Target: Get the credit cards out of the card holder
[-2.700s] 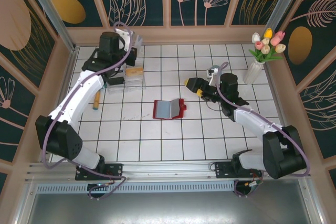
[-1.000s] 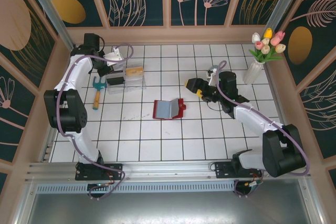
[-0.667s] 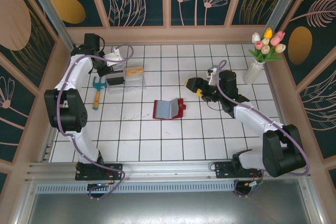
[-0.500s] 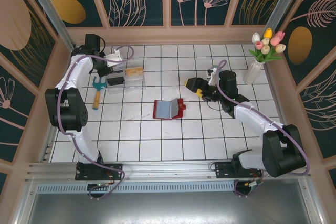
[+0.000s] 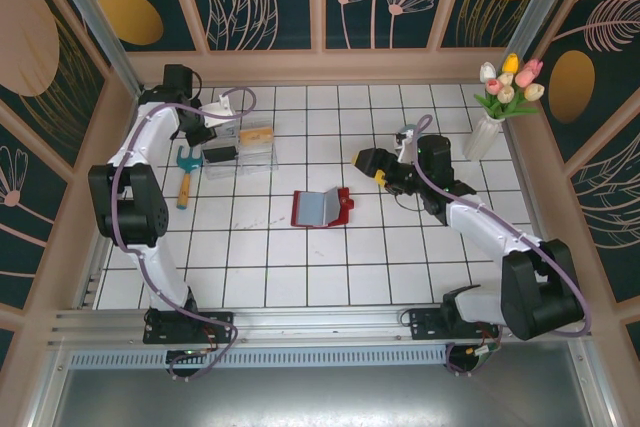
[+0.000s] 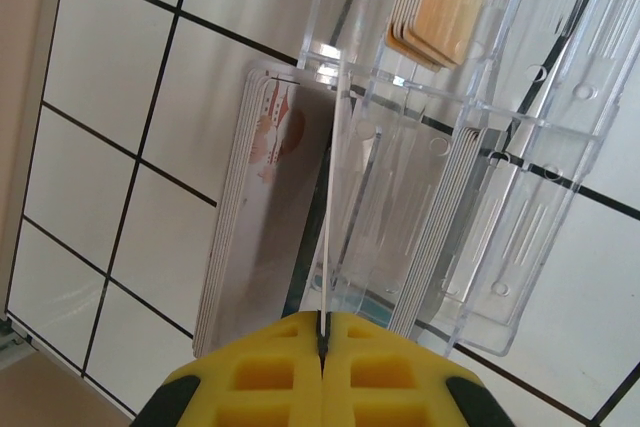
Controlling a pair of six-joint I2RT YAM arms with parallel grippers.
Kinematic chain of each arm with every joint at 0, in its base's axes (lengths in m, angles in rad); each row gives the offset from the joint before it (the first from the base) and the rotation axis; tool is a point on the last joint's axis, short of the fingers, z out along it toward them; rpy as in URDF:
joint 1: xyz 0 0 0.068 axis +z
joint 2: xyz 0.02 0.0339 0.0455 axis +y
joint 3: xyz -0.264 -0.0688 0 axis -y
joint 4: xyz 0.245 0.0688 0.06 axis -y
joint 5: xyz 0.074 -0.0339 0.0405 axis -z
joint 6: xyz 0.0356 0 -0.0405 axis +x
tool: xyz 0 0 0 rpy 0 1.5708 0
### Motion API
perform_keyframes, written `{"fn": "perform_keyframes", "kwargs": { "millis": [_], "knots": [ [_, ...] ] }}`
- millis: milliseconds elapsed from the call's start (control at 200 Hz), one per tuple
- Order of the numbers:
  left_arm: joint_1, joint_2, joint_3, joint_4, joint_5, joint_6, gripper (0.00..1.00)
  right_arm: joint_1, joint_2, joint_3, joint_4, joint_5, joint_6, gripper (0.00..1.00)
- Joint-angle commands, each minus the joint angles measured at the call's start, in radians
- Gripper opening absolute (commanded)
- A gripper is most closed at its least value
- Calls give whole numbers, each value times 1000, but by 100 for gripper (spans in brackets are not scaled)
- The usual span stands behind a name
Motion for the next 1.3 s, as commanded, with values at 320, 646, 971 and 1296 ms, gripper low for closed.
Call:
{"fn": "perform_keyframes", "kwargs": {
  "millis": [320,646,971,1296],
  "knots": [
    [3,48,125,-85,65,27,4,-5,-37,38,-28,7,3,93],
    [3,69,123,-60,43,37,6,-3,-52,33,-39,12,3,93],
    [3,66,100,-1,6,61,7,4,-52,30,-40,15,7,93],
    [3,60,61,60,-32,72,14,6,-59,25,-48,20,6,93]
  ]
}}
